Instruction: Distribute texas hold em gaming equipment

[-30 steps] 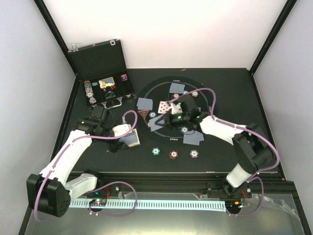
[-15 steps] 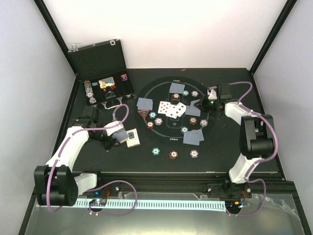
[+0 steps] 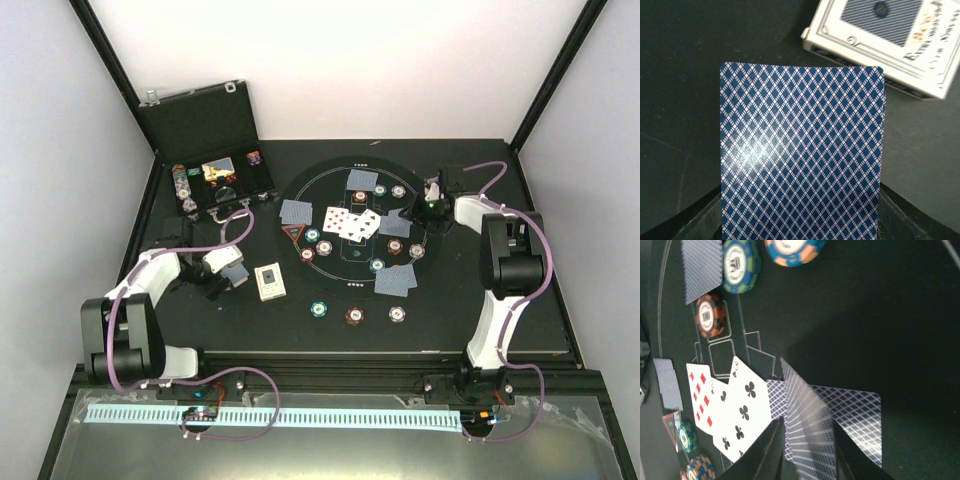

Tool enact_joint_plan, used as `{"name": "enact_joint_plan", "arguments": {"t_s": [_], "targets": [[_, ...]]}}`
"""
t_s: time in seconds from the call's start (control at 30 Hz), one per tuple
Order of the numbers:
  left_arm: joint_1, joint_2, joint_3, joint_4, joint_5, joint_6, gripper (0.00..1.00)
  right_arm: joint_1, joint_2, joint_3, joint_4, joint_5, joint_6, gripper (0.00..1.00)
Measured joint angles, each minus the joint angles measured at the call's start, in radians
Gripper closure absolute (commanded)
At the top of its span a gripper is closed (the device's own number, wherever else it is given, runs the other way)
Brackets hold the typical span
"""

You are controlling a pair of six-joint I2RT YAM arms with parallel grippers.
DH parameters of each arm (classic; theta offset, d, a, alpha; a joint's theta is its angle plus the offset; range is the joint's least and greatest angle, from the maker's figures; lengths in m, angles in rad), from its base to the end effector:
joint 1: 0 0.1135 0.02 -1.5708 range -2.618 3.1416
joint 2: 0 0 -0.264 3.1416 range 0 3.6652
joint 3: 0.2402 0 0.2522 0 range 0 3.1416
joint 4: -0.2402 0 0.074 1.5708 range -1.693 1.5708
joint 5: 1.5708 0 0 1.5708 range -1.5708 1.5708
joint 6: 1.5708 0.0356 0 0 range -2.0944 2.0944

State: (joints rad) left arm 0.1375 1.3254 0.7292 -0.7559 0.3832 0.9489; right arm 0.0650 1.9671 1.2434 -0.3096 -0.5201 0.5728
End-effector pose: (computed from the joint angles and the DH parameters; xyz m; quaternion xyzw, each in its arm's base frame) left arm 0.2153 0.0163 0.1772 0.4042 0.8884 -0.1067 0.1896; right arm 0.3969 0.0436 0.1497 0.1679 0.9190 0.3158 0.1659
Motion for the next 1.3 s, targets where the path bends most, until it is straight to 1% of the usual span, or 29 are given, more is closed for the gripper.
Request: {"name": "enact_joint_plan", "arguments": {"t_s": [0.1,0.27,0.33,0.37,0.4,0.43,0.5,0.53,0.6,0.67,0.7,0.77,0.8,0.83,0.93,1.1,1.23,1.3], "targets": [[0.004,0.044,-0.007,0.049,-0.022,0.002,0.99,-0.004,0.005,0.0,-0.012,0.011,-0.002,0.59],[0.005,0.086,-0.016,0.107,-0.043,0.006,0.95,-0.004,0.005,-0.005,-0.014,0.023,-0.003,0.51],[0.005,0.103,-0.016,0.123,-0.045,0.006,0.9,-0.004,-0.003,-0.018,-0.019,0.034,-0.006,0.47],[0.005,0.109,-0.017,0.129,-0.045,0.008,0.86,-0.004,-0.011,-0.028,-0.024,0.044,-0.008,0.46],[0.005,0.116,-0.017,0.132,-0.045,0.01,0.79,-0.004,-0.02,-0.035,-0.032,0.052,-0.006,0.43],[0.005,0.121,-0.017,0.135,-0.045,0.011,0.69,-0.004,-0.039,-0.048,-0.037,0.066,-0.011,0.41],[0.005,0.135,-0.017,0.137,-0.047,0.017,0.64,-0.004,-0.082,-0.075,-0.048,0.09,-0.014,0.36],[0.005,0.142,-0.017,0.136,-0.047,0.019,0.58,-0.004,-0.117,-0.092,-0.055,0.104,-0.018,0.33],[0.006,0.157,-0.016,0.132,-0.046,0.022,0.41,-0.004,-0.177,-0.119,-0.064,0.128,-0.022,0.27],[0.006,0.162,-0.013,0.119,-0.043,0.024,0.29,-0.004,-0.236,-0.147,-0.066,0.151,-0.024,0.2],[0.006,0.161,-0.011,0.113,-0.042,0.025,0.19,-0.004,-0.266,-0.163,-0.068,0.162,-0.024,0.15],[0.007,0.155,-0.006,0.099,-0.038,0.032,0.04,-0.003,-0.321,-0.197,-0.074,0.186,-0.03,0.03],[0.007,0.148,-0.004,0.092,-0.035,0.033,0.01,-0.003,-0.349,-0.214,-0.078,0.198,-0.032,0.0],[0.007,0.136,-0.002,0.085,-0.032,0.036,0.01,-0.003,-0.376,-0.232,-0.081,0.212,-0.039,0.0],[0.007,0.103,0.002,0.064,-0.023,0.041,0.01,-0.002,-0.45,-0.272,-0.098,0.252,-0.048,0.0],[0.014,0.063,0.018,0.006,-0.009,0.04,0.01,-0.002,-0.547,-0.288,-0.127,0.315,-0.063,0.0],[0.043,0.031,0.108,-0.071,0.039,0.014,0.01,-0.001,-0.652,-0.304,-0.131,0.41,-0.069,0.0],[0.064,0.003,0.176,-0.085,0.078,-0.031,0.01,0.0,-0.719,-0.33,-0.124,0.493,-0.064,0.0]]}}
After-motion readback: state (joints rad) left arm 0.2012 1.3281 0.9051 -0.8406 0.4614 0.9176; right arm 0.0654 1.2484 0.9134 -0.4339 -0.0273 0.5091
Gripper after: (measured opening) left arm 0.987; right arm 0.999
